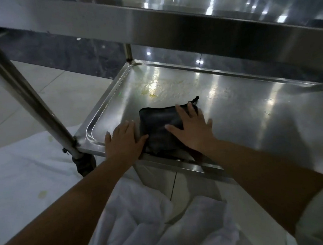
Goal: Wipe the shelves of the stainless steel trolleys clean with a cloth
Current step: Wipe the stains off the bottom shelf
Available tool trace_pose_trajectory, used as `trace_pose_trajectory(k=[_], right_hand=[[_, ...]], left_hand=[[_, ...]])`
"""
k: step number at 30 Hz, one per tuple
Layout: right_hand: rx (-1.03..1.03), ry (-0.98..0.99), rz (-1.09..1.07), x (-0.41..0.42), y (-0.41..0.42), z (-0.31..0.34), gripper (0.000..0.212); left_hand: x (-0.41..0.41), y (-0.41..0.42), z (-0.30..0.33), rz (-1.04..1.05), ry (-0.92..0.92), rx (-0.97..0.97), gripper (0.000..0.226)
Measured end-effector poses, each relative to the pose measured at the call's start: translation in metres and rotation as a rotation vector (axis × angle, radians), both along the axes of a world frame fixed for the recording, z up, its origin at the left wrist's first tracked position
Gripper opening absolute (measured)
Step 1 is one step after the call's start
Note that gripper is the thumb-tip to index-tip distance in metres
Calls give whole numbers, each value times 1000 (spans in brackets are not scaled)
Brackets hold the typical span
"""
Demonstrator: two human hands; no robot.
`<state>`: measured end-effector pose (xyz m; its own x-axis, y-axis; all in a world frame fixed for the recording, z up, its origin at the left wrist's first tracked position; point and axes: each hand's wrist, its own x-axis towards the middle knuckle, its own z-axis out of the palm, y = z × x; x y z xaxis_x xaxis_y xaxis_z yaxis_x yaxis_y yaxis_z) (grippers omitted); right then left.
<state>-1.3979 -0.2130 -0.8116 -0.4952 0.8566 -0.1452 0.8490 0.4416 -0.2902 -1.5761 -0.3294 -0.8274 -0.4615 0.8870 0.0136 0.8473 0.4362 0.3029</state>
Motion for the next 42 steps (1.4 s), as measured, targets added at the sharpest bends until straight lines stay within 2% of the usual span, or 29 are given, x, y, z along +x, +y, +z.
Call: trace_pose_trajectory(k=[2,4,7,9,13,16,20,23,26,28,30,33,36,39,40,42], right_hand=[[-43,34,-213,-3,8,-2,98],[-80,72,-364,4,18,-2,101],[-38,159,-336,12,20,0,76],[-38,282,-288,13,17,3,66],[-176,455,-412,13,22,14,77],[-357,460,-529,23,24,18,68],[-581,632,-574,42,26,30,52],[-524,718,-606,65,38,56,39],[-316,763,-646,103,51,89,30],[-137,717,-632,127,56,110,25],[-58,675,-609,142,58,122,30],[-91,725,-564,134,52,118,27],[-267,753,-528,102,44,95,20],[-464,866,-547,74,40,70,23],[-460,865,-550,69,40,60,28],[-261,641,-505,68,40,42,45]], left_hand=[[-1,-6,-6,-20,-15,26,71],[2,-4,-6,-59,-11,53,72],[2,4,-4,-279,165,-13,63],[2,8,-2,-366,201,-131,57],[3,14,0,-360,79,-189,60],[7,17,1,-352,58,-181,80],[17,16,0,-361,79,-181,100],[27,19,2,-354,65,-152,108],[38,27,3,-335,69,-138,110],[43,30,1,-337,86,-134,110],[47,29,-2,-342,80,-151,109],[49,26,-8,-339,75,-183,110],[48,25,-11,-332,65,-185,110],[49,24,-12,-321,54,-181,108],[49,24,-13,-320,55,-179,108],[49,24,-15,-319,71,-175,105]])
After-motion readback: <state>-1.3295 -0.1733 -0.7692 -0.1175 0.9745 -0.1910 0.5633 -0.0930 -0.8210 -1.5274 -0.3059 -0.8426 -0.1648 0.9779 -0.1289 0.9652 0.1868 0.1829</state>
